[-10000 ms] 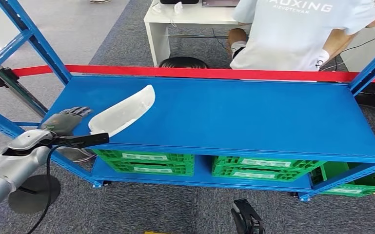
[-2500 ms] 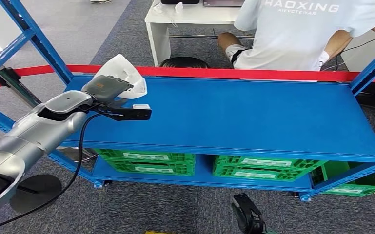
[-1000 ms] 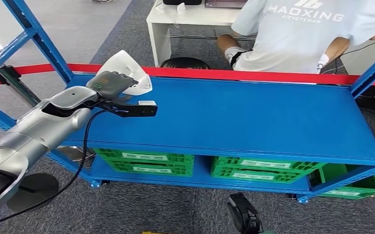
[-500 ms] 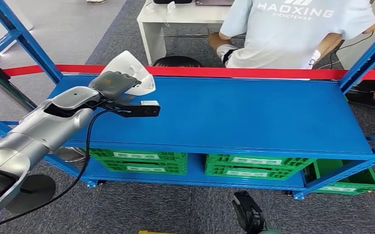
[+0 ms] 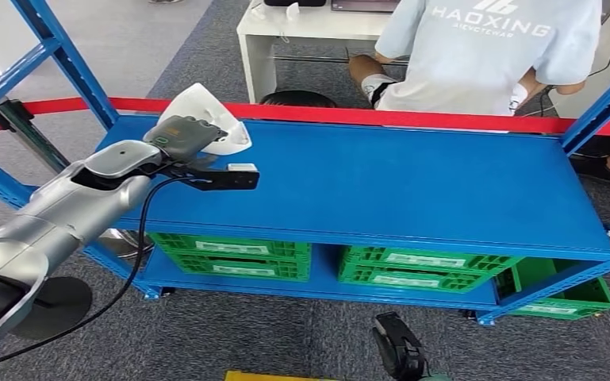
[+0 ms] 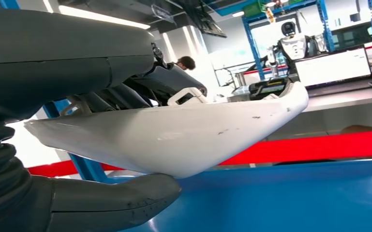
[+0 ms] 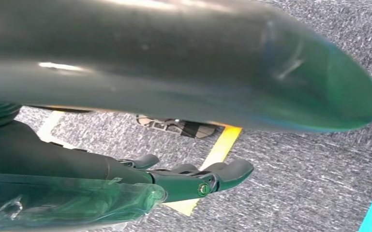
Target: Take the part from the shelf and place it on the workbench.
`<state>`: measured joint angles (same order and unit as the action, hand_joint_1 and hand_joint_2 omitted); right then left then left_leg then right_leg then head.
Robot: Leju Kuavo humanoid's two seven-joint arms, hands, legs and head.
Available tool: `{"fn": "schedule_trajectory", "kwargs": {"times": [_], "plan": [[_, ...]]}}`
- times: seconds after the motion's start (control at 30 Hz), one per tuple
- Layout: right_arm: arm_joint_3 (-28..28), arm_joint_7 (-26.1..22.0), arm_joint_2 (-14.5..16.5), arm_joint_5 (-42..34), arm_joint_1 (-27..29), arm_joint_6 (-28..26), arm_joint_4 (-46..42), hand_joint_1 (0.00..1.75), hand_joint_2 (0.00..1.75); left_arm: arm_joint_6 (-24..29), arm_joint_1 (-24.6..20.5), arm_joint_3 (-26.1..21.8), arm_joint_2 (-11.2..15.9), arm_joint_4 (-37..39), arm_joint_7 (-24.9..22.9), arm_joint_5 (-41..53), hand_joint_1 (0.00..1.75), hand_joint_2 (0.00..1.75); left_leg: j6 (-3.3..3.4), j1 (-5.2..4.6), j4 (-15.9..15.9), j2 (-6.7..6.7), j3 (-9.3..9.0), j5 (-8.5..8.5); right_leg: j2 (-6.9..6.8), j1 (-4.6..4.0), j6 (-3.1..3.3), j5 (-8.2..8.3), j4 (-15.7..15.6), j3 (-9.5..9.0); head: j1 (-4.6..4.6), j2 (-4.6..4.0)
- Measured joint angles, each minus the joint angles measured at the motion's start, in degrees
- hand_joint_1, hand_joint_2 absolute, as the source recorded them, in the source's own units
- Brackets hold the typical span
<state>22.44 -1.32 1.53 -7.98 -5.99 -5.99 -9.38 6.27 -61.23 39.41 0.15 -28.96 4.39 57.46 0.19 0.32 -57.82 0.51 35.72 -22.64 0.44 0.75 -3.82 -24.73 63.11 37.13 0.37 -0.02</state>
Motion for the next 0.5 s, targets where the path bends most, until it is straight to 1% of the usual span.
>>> {"fn": "schedule_trajectory", "kwargs": {"times": [0.03,0.07,0.13,0.17,0.2,0.23,0.27,0.3,0.33,0.37,0.4,0.43,0.47,0.5], "plan": [[0.01,0.0,0.02,0.06,-0.04,0.01,-0.01,0.0,0.0,-0.01,-0.08,0.02,0.01,0.0,0.0,-0.01,1.75,1.75,-0.28,-0.11,-0.07,0.02,0.18,0.15,0.05,-0.02,0.25,0.58,-2.25,-1.14,-0.03,0.0],[0.01,0.01,0.03,0.09,-0.03,0.01,-0.01,0.0,0.0,-0.02,-0.13,0.05,0.01,0.0,0.0,-0.01,1.75,1.75,-0.61,-0.21,-0.06,0.04,0.38,0.35,0.13,-0.08,0.55,0.69,-3.15,-1.47,-0.04,0.01],[-0.01,0.01,0.01,0.12,0.01,-0.02,-0.02,0.0,0.0,-0.07,-0.14,0.12,0.01,0.0,0.0,-0.01,1.75,1.75,-1.27,-0.22,0.16,0.06,0.67,0.71,0.25,-0.16,1.35,1.16,-3.28,-1.2,-0.08,0.01],[-0.03,0.01,-0.01,0.13,0.02,-0.04,-0.03,0.0,0.0,-0.08,-0.13,0.14,0.03,0.0,0.0,-0.01,1.75,1.75,-1.56,-0.16,0.01,0.05,0.82,0.41,0.25,-0.12,1.73,1.42,-3.41,-1.09,-0.08,0.01],[-0.05,0.01,-0.03,0.14,0.0,-0.07,-0.05,0.0,0.0,-0.09,-0.14,0.15,0.06,0.0,0.0,-0.01,1.75,1.75,-1.84,-0.12,-1.06,0.03,1.28,-0.63,0.22,-0.04,2.15,1.69,-3.58,-0.99,-0.16,0.01],[-0.06,0.01,-0.03,0.15,-0.02,-0.09,-0.08,0.0,0.0,-0.09,-0.14,0.15,0.05,0.0,0.0,-0.01,1.75,1.75,-2.08,-0.09,-3.35,0.02,2.21,-2.38,0.17,0.07,2.53,1.96,-3.73,-0.84,-0.22,0.01],[-0.07,0.01,-0.03,0.16,-0.04,-0.07,-0.1,0.0,0.0,-0.1,-0.12,0.19,0.05,0.0,0.0,-0.02,1.75,1.75,-2.31,-0.07,-6.82,0.01,3.57,-4.62,0.11,0.08,2.8,2.22,-3.77,-0.59,-0.31,0.0],[-0.07,0.01,-0.03,0.18,-0.03,-0.05,-0.12,0.0,0.0,-0.11,-0.06,0.24,0.04,0.01,0.0,-0.02,1.75,1.75,-2.46,-0.05,-10.85,0.01,5.14,-6.82,0.06,0.08,2.97,2.5,-3.78,-0.27,-0.36,0.0],[-0.06,0.01,-0.02,0.19,-0.02,-0.04,-0.13,0.0,0.0,-0.14,0.04,0.31,0.03,0.03,0.0,-0.02,1.75,1.75,-2.55,-0.04,-14.15,0.0,6.39,-8.35,0.03,0.08,3.05,2.81,-3.78,0.12,-0.36,-0.01],[-0.07,0.01,-0.02,0.2,-0.01,-0.04,-0.13,0.0,0.0,-0.16,0.14,0.38,0.05,0.04,0.0,-0.02,1.75,1.75,-2.56,-0.04,-15.88,0.0,6.9,-8.92,0.01,0.07,3.05,3.14,-3.77,0.53,-0.38,-0.01],[-0.07,0.01,-0.02,0.2,-0.01,-0.05,-0.13,0.0,0.0,-0.18,0.21,0.43,0.07,0.06,0.0,-0.02,1.75,1.75,-2.49,-0.04,-15.36,0.0,6.28,-8.43,0.02,0.08,2.98,3.48,-3.76,0.96,-0.38,0.0],[-0.08,0.01,-0.02,0.2,-0.01,-0.07,-0.14,0.0,0.0,-0.19,0.21,0.46,0.08,0.07,0.01,-0.03,1.75,1.75,-2.36,-0.04,-12.76,0.0,4.52,-7.13,0.04,0.09,2.85,3.83,-3.75,1.36,-0.38,0.0],[-0.08,0.01,-0.02,0.21,-0.02,-0.08,-0.14,0.0,0.0,-0.2,0.15,0.48,0.07,0.06,0.03,-0.04,1.75,1.75,-2.21,-0.04,-8.89,0.0,2.02,-5.63,0.05,0.08,2.64,4.17,-3.74,1.7,-0.38,0.0],[-0.08,0.01,-0.02,0.21,-0.05,-0.08,-0.15,0.0,0.0,-0.2,0.02,0.48,0.02,0.06,0.05,-0.06,1.75,1.75,-2.03,-0.09,-4.99,0.02,-0.31,-4.52,0.08,0.0,2.36,4.5,-3.66,2.07,-0.38,0.0]]}}
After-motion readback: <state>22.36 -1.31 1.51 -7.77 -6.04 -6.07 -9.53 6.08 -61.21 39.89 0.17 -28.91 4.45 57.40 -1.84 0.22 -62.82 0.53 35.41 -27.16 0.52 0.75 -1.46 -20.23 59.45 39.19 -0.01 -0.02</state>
